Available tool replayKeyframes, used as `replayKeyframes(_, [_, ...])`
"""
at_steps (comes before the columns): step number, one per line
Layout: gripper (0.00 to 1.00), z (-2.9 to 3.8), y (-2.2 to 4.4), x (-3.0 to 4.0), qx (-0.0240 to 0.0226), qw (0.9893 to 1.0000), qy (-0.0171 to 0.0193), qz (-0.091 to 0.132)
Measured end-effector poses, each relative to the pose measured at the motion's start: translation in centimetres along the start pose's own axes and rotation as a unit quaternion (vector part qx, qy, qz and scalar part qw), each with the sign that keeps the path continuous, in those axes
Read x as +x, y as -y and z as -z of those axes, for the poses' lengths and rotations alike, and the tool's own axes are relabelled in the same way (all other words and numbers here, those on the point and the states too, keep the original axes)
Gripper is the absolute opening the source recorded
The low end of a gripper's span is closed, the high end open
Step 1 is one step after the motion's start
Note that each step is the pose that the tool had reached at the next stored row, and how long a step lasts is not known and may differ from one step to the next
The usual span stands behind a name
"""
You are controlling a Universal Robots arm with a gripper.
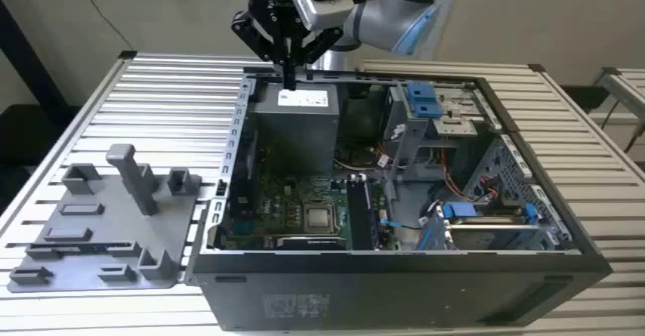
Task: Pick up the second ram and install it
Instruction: 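Reach for the second ram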
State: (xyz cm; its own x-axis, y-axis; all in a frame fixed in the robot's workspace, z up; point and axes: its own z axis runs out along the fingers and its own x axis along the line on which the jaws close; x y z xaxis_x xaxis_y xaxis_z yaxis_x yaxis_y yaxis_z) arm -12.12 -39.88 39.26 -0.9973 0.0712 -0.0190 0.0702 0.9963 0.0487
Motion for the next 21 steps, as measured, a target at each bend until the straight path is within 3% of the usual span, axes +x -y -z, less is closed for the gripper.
replayKeyframes(13, [0.11, 0.00, 0.00, 0.09, 0.0000, 1.0000, 0.0000, 0.000])
replayKeyframes(21, [0.11, 0.03, 0.12, 1.37, 0.0001, 1.0000, 0.0000, -0.001])
